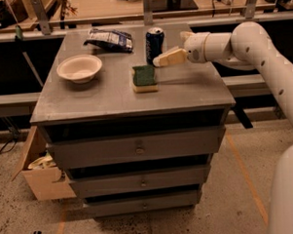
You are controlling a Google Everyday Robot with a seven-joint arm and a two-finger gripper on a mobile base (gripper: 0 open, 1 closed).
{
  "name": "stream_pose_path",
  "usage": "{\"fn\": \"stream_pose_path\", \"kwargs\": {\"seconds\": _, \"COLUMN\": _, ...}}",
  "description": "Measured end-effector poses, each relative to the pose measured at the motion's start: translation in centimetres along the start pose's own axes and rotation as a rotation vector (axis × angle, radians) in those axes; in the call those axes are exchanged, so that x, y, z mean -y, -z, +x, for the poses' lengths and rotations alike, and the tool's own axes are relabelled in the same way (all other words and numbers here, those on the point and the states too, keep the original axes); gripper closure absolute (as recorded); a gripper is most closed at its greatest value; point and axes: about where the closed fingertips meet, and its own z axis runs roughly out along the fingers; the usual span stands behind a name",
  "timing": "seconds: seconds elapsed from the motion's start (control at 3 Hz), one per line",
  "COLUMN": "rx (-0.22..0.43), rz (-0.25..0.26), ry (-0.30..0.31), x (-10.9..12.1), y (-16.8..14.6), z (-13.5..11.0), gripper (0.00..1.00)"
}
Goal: Knock pepsi can over
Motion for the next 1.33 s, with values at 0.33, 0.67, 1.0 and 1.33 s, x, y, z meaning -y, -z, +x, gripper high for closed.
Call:
{"fn": "stream_pose_path", "kwargs": {"seconds": 0.33, "rx": 0.053, "rz": -0.018, "ry": 0.010, "x": 0.5, "y": -3.0, "z": -0.1, "gripper": 0.00}}
{"fn": "stream_pose_path", "kwargs": {"seconds": 0.67, "rx": 0.108, "rz": -0.054, "ry": 0.034, "x": -0.4, "y": -5.1, "z": -0.9, "gripper": 0.16}}
{"fn": "stream_pose_path", "kwargs": {"seconds": 1.0, "rx": 0.130, "rz": -0.063, "ry": 0.070, "x": -1.0, "y": -5.5, "z": -1.8, "gripper": 0.40}}
{"fn": "stream_pose_path", "kwargs": {"seconds": 1.33, "rx": 0.084, "rz": -0.037, "ry": 0.167, "x": -1.3, "y": -4.6, "z": -3.0, "gripper": 0.64}}
